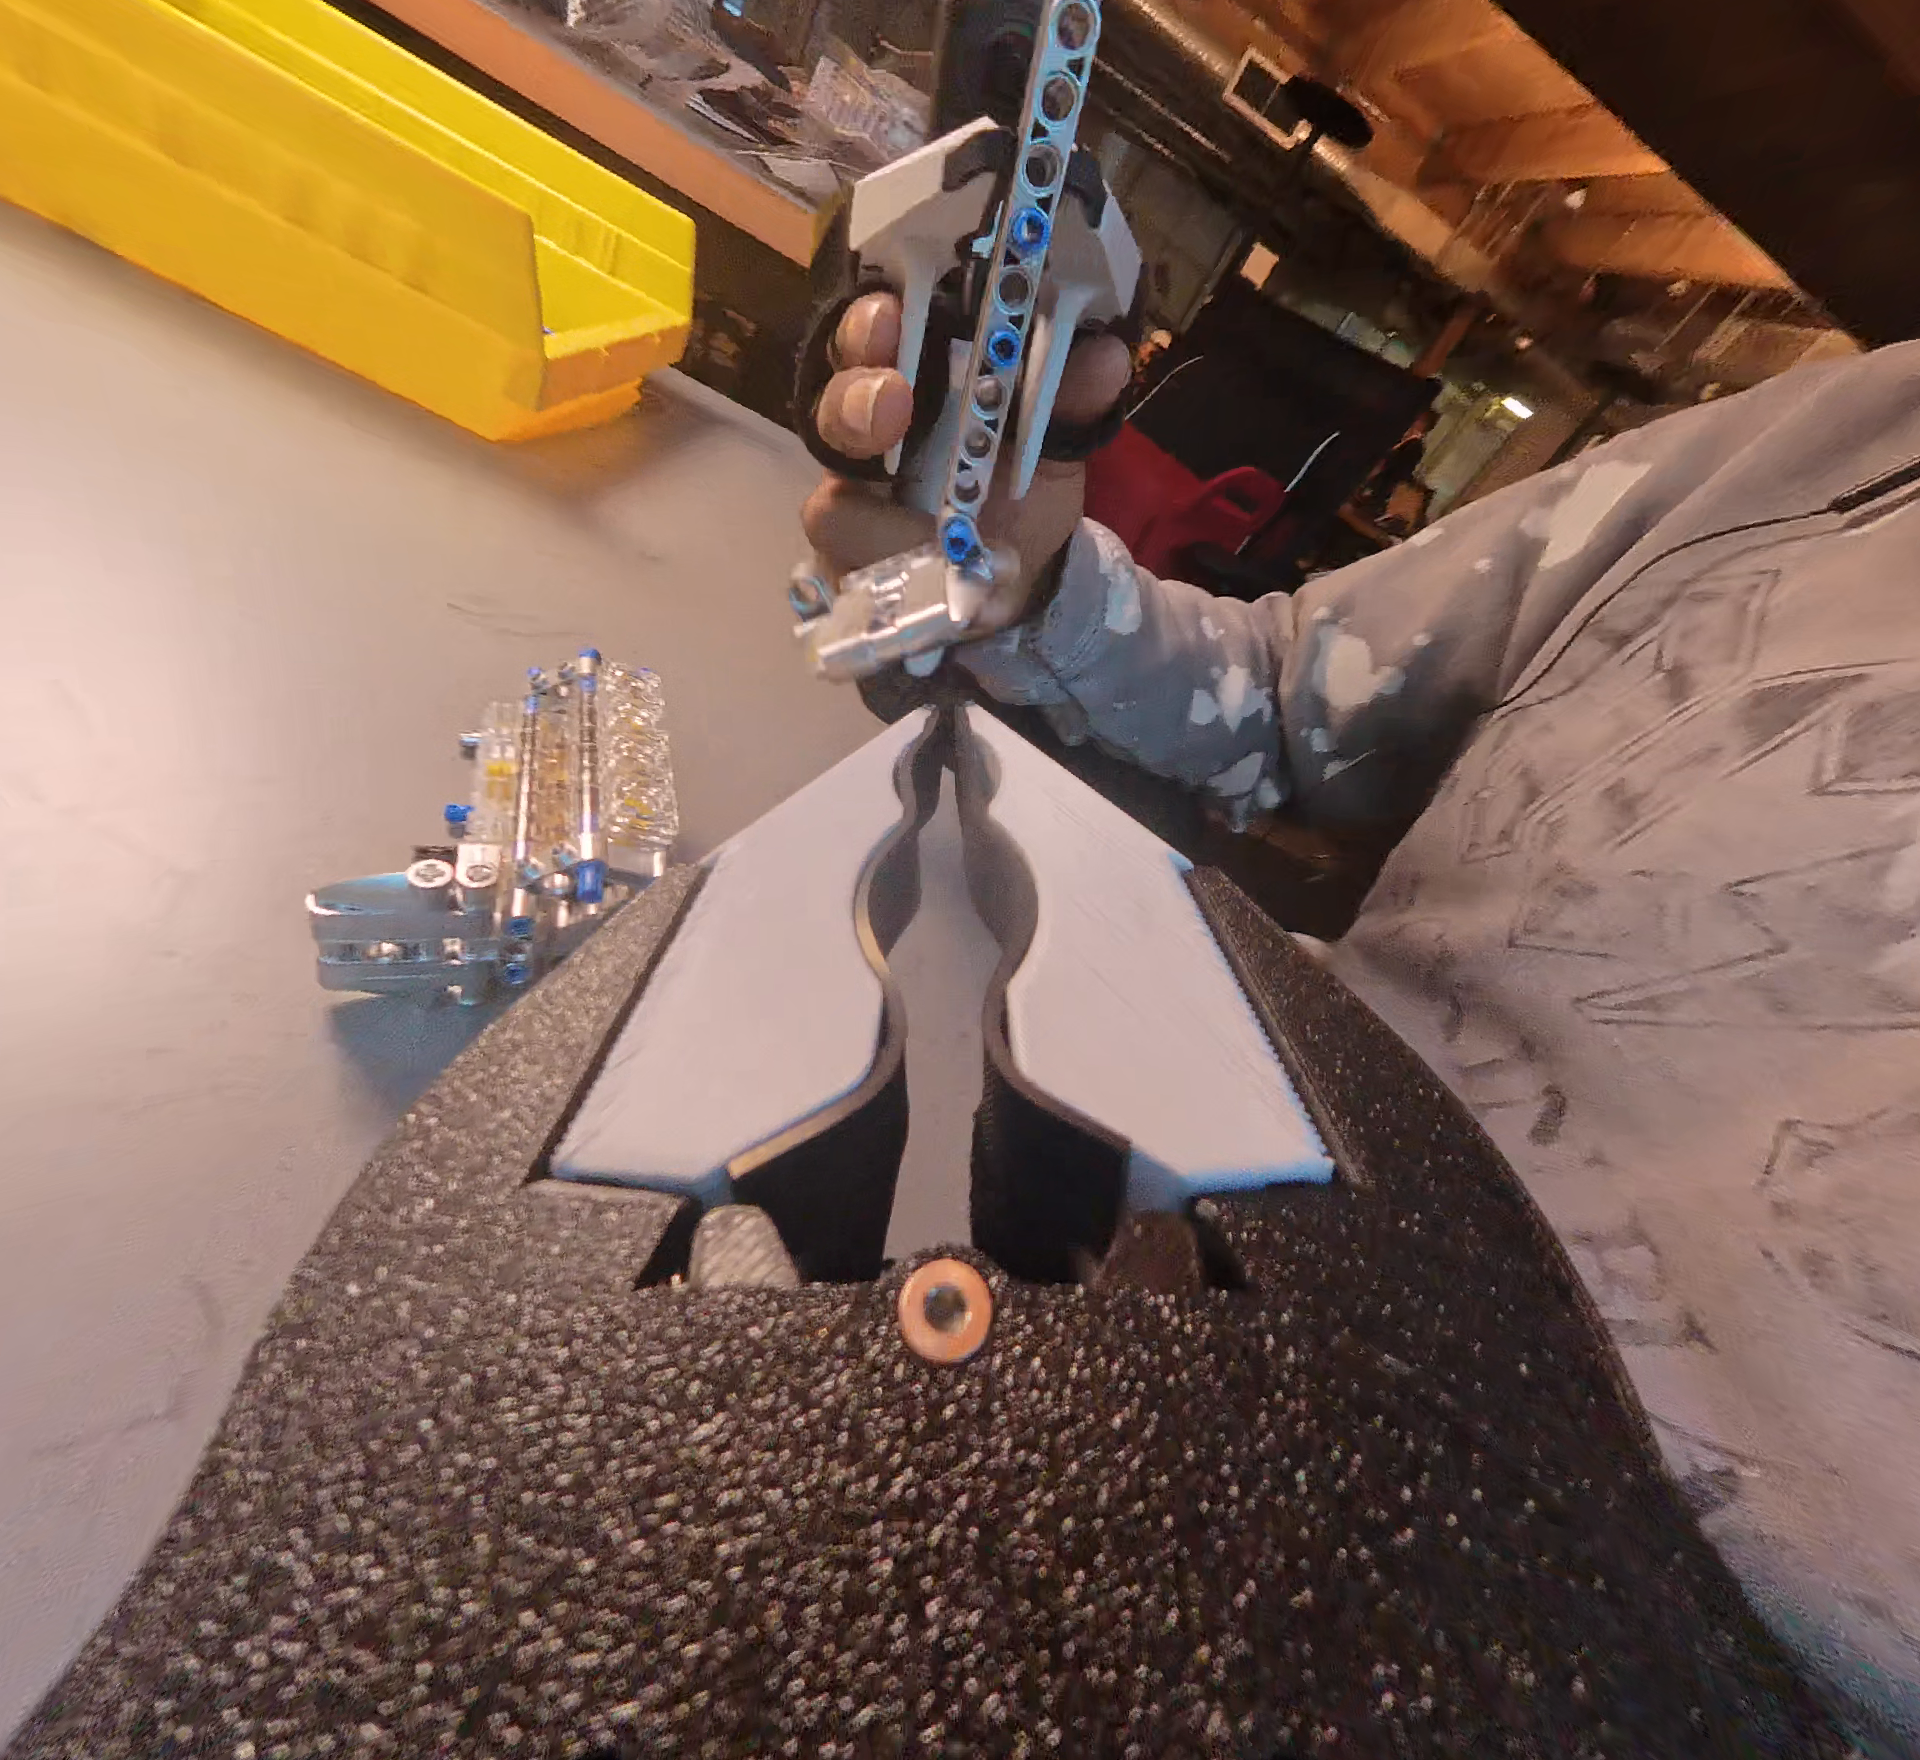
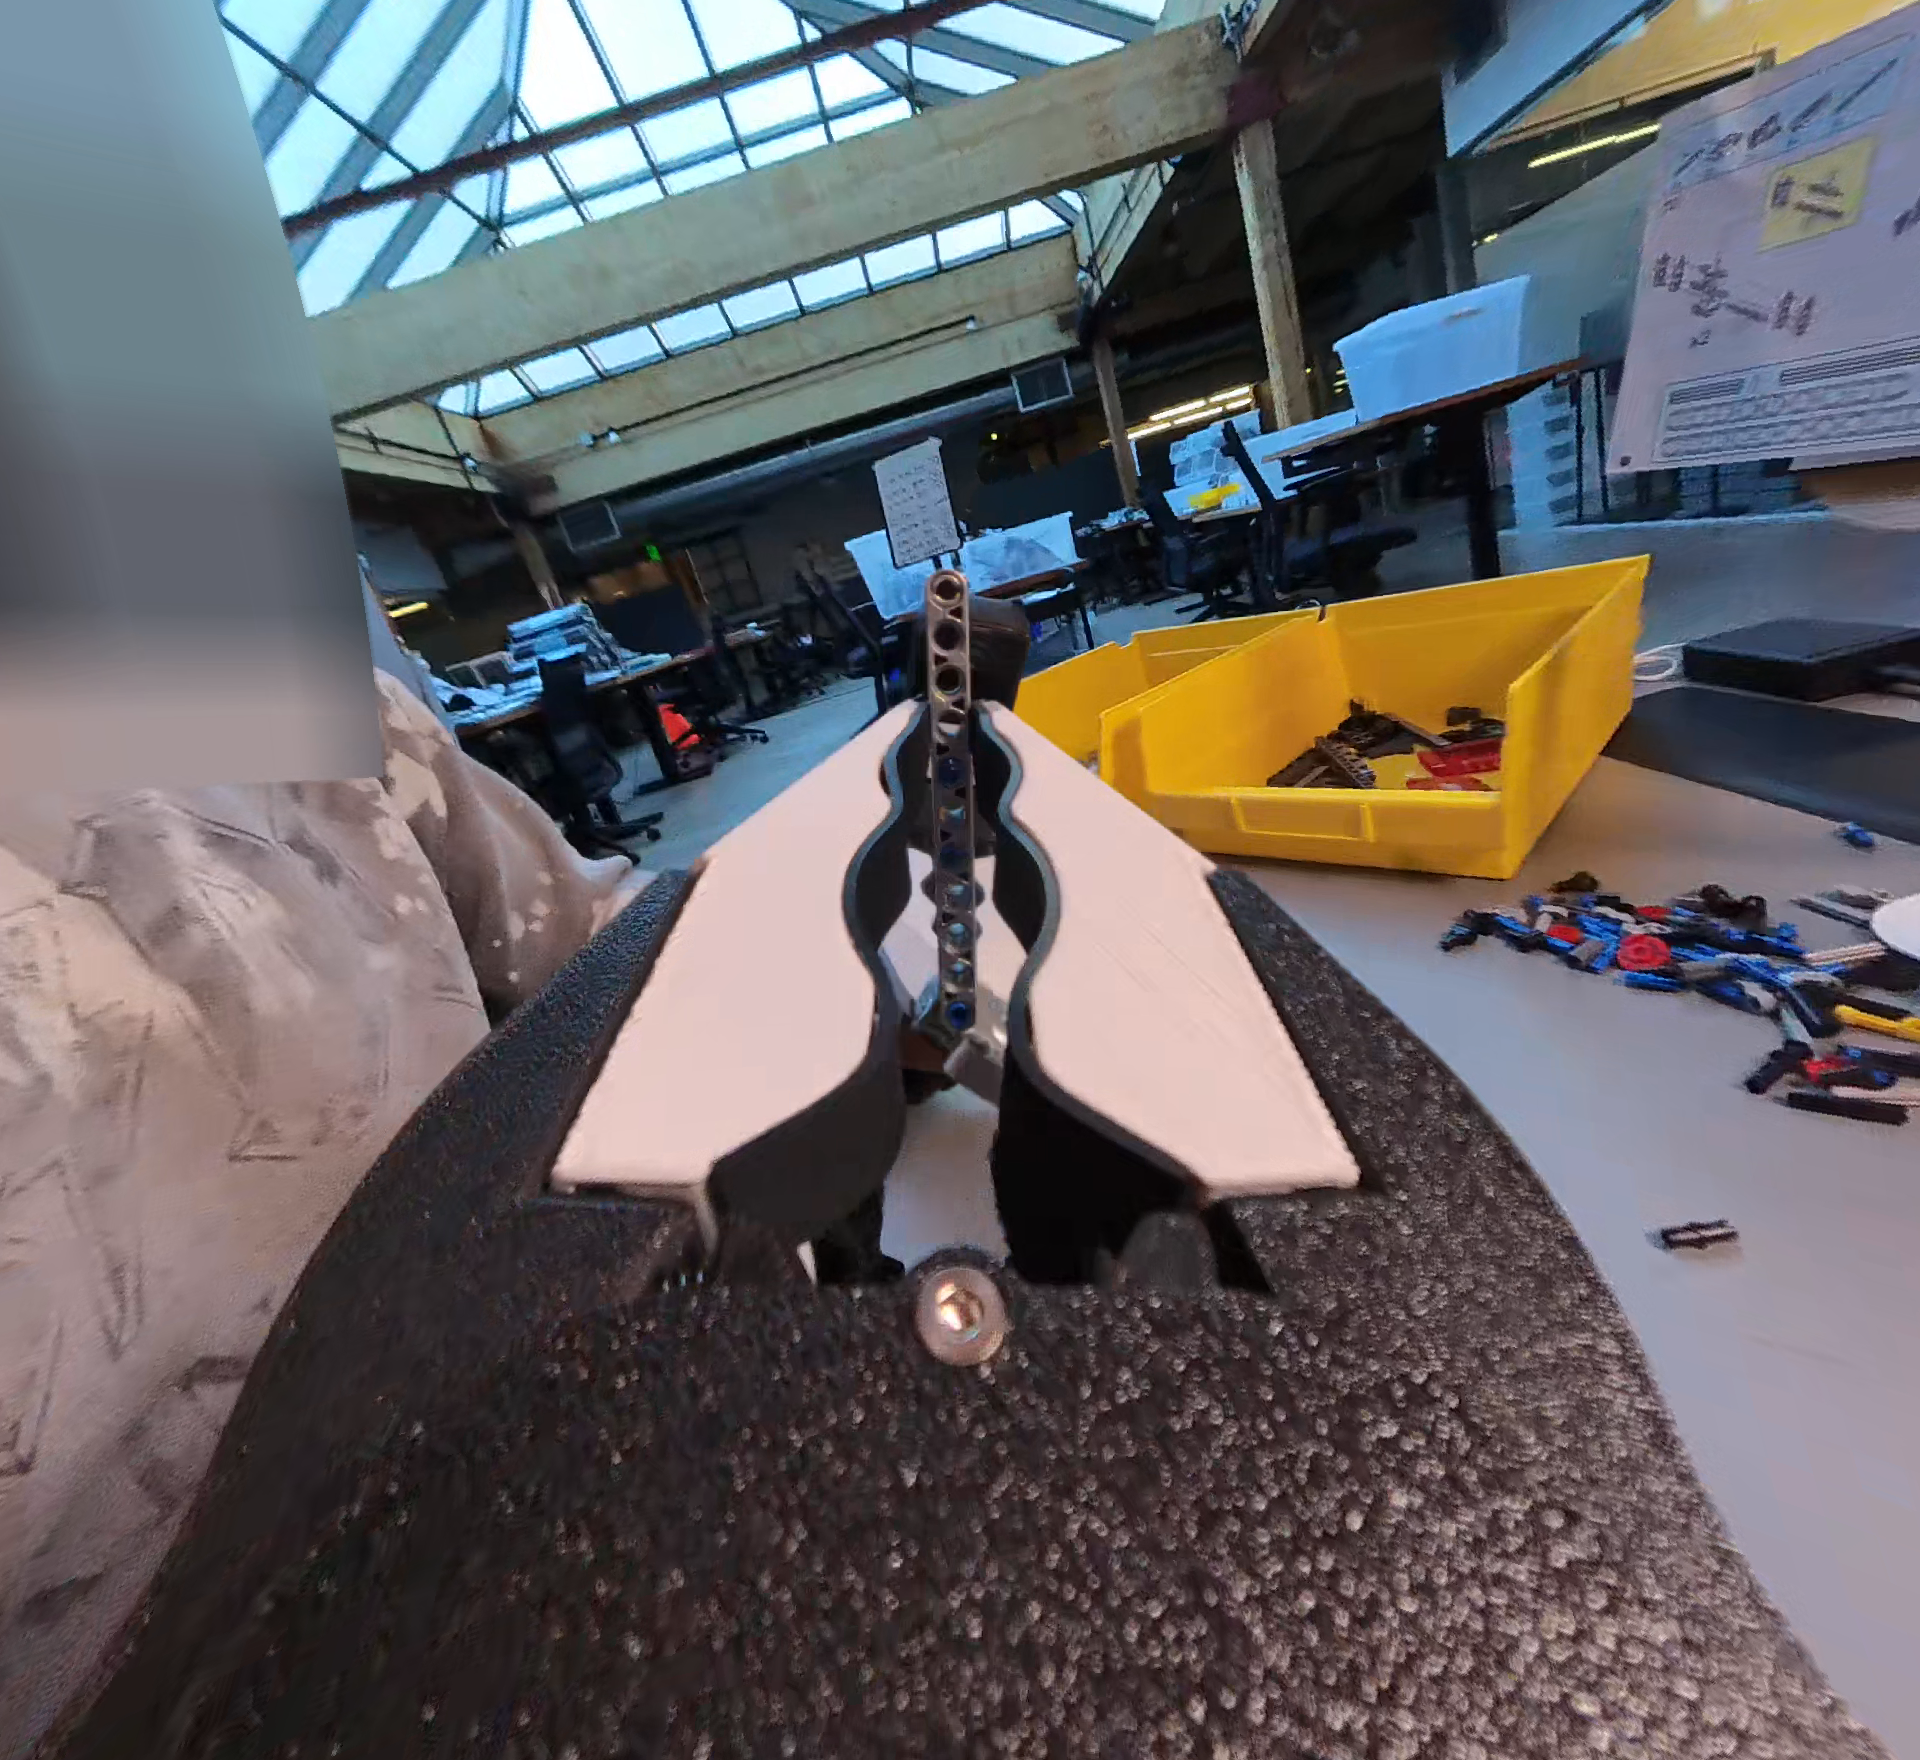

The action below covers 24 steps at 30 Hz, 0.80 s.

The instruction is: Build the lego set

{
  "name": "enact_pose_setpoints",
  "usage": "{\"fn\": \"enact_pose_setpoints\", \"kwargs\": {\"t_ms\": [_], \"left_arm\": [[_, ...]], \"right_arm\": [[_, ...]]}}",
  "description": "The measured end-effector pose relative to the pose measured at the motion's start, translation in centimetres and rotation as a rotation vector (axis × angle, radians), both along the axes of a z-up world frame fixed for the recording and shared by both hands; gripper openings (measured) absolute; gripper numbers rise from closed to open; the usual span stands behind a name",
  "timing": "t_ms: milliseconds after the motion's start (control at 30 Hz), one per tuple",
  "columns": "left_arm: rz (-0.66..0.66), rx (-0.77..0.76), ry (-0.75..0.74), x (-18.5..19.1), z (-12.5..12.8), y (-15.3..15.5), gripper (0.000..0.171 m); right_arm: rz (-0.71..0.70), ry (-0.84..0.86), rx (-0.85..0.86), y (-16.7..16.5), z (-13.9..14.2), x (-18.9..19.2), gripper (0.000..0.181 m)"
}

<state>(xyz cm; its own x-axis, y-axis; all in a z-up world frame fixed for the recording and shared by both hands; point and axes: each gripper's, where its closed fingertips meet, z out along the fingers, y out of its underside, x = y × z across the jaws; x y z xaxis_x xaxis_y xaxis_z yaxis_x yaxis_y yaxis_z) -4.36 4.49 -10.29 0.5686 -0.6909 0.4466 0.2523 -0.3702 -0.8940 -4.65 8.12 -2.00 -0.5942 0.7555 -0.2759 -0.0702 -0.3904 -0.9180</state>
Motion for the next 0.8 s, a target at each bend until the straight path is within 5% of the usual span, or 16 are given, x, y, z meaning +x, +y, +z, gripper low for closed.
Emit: {"fn": "enact_pose_setpoints", "kwargs": {"t_ms": [233,400,467,700,800], "left_arm": [[0.206,0.235,0.43,-1.2,-0.9,1.2,0.034],[0.222,0.315,0.562,-0.1,-1.1,1.9,0.022],[0.182,0.299,0.54,0.4,-1.3,1.6,0.007],[-0.034,-0.004,0.07,0.2,-0.9,-0.1,0.006],[-0.078,-0.044,-0.008,0.4,-0.8,-0.4,0.006]], "right_arm": [[0.011,-0.089,-0.199,1.2,-0.8,-1.1,0.006],[0.038,-0.13,-0.248,0.0,-1.6,-2.1,0.006],[0.021,-0.137,-0.223,0.1,-2.0,-2.3,0.006],[-0.042,-0.022,0.145,-2.2,-1.6,-1.2,0.007],[-0.067,-0.03,0.142,-2.1,-1.7,-1.4,0.007]]}}
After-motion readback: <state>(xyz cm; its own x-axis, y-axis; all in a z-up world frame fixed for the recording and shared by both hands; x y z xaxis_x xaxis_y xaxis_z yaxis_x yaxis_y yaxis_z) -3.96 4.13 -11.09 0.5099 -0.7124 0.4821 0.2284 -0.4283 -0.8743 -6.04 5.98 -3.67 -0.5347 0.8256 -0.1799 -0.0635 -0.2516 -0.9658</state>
